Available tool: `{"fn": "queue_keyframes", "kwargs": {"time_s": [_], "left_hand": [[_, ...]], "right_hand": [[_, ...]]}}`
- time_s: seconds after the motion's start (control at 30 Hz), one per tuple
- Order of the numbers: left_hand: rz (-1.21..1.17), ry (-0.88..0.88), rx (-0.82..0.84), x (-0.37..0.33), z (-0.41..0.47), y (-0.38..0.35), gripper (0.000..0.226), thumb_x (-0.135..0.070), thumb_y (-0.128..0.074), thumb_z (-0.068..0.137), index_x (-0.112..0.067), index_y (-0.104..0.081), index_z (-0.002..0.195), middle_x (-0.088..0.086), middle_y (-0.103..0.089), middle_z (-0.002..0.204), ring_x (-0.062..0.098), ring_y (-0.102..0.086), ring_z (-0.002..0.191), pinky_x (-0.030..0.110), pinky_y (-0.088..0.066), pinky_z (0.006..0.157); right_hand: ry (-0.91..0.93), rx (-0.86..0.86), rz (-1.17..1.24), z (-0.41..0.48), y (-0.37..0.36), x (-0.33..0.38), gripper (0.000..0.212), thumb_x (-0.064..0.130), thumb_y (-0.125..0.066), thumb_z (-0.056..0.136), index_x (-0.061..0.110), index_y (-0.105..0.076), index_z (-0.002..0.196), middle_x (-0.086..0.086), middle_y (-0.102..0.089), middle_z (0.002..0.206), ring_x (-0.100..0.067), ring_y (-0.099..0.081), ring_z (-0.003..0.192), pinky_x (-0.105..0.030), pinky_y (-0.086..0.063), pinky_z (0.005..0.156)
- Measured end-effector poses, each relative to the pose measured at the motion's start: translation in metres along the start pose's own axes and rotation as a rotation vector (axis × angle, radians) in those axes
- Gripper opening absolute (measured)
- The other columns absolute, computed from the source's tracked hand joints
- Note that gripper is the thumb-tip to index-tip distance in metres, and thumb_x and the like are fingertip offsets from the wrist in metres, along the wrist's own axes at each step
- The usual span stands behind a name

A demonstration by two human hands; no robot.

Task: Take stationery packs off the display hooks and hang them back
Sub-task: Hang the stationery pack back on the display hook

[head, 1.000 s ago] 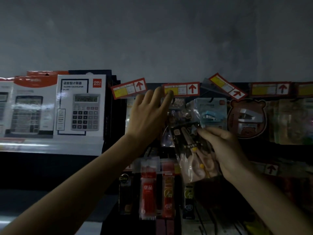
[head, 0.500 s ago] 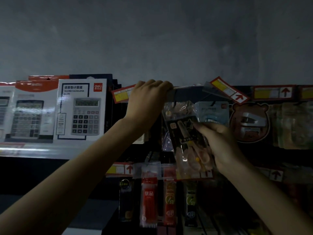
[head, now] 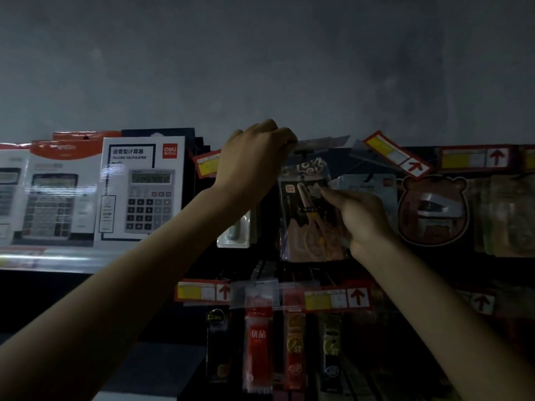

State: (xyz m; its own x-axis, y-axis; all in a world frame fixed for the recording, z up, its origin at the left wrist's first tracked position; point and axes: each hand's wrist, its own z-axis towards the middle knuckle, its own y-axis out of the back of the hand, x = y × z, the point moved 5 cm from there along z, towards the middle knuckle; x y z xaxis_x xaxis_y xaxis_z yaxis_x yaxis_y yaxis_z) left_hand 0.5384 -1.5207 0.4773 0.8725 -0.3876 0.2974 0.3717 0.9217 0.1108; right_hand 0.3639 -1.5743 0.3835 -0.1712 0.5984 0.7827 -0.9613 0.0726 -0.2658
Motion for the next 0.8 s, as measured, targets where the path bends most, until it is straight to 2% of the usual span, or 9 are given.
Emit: {"fn": "queue_keyframes", "kwargs": {"time_s": [0.17, 0.3, 0.4, 0.53, 0.6, 0.67, 0.8], "left_hand": [[-0.007, -0.005, 0.014, 0.000, -0.004, 0.003, 0.026, -0.028, -0.054, 0.106, -0.020, -0.071, 0.125, 0.003, -0.069, 0.116, 0.019, -0.064, 0.092, 0.031, -0.043, 0.081], [0.003, -0.009, -0.001, -0.004, -0.010, 0.004, 0.026, -0.028, -0.054, 0.106, -0.020, -0.072, 0.124, 0.003, -0.070, 0.120, 0.022, -0.067, 0.097, 0.037, -0.048, 0.085], [0.000, -0.001, 0.005, -0.006, -0.017, 0.003, 0.026, -0.030, -0.057, 0.105, -0.021, -0.072, 0.123, 0.002, -0.070, 0.120, 0.022, -0.066, 0.098, 0.038, -0.049, 0.085], [-0.040, 0.023, 0.009, -0.011, -0.030, 0.005, 0.026, -0.029, -0.066, 0.099, -0.019, -0.071, 0.122, 0.003, -0.069, 0.116, 0.020, -0.066, 0.091, 0.038, -0.055, 0.073], [-0.089, 0.074, 0.021, -0.011, -0.045, 0.006, 0.028, -0.032, -0.063, 0.097, -0.020, -0.069, 0.121, 0.000, -0.068, 0.116, 0.014, -0.065, 0.089, 0.030, -0.056, 0.068], [-0.167, 0.169, 0.057, -0.012, -0.065, 0.005, 0.029, -0.036, -0.057, 0.095, -0.022, -0.067, 0.118, -0.005, -0.069, 0.110, 0.007, -0.064, 0.086, 0.027, -0.058, 0.068], [-0.345, 0.450, 0.275, -0.014, -0.110, -0.016, 0.036, -0.054, -0.058, 0.095, -0.026, -0.065, 0.116, -0.011, -0.071, 0.099, 0.003, -0.068, 0.080, 0.032, -0.062, 0.066]], "right_hand": [[0.004, -0.003, -0.025, 0.004, 0.000, -0.005, 0.013, 0.026, -0.076, 0.091, 0.017, -0.078, 0.082, -0.008, -0.078, 0.086, -0.025, -0.073, 0.076, -0.031, -0.056, 0.060], [0.012, -0.004, -0.048, 0.006, 0.001, -0.010, 0.012, 0.026, -0.075, 0.092, 0.017, -0.078, 0.086, -0.009, -0.078, 0.091, -0.028, -0.074, 0.084, -0.033, -0.057, 0.064], [0.006, -0.018, -0.050, 0.005, 0.002, -0.014, 0.011, 0.026, -0.075, 0.092, 0.017, -0.076, 0.085, -0.011, -0.077, 0.094, -0.031, -0.072, 0.089, -0.042, -0.060, 0.075], [0.016, -0.022, -0.044, 0.004, 0.004, -0.014, 0.017, 0.025, -0.074, 0.093, 0.009, -0.077, 0.097, -0.014, -0.077, 0.097, -0.032, -0.072, 0.089, -0.039, -0.059, 0.072], [0.019, -0.005, -0.051, 0.003, 0.004, -0.015, 0.015, 0.025, -0.073, 0.094, 0.011, -0.077, 0.096, -0.012, -0.077, 0.095, -0.030, -0.073, 0.087, -0.039, -0.060, 0.072], [0.032, -0.009, -0.088, 0.001, 0.005, -0.016, 0.010, 0.025, -0.072, 0.095, 0.019, -0.076, 0.087, -0.007, -0.076, 0.090, -0.024, -0.072, 0.082, -0.034, -0.060, 0.068], [0.056, -0.014, -0.121, -0.001, 0.003, -0.018, 0.012, 0.024, -0.071, 0.096, 0.019, -0.076, 0.086, -0.008, -0.077, 0.087, -0.026, -0.074, 0.081, -0.033, -0.060, 0.065]]}}
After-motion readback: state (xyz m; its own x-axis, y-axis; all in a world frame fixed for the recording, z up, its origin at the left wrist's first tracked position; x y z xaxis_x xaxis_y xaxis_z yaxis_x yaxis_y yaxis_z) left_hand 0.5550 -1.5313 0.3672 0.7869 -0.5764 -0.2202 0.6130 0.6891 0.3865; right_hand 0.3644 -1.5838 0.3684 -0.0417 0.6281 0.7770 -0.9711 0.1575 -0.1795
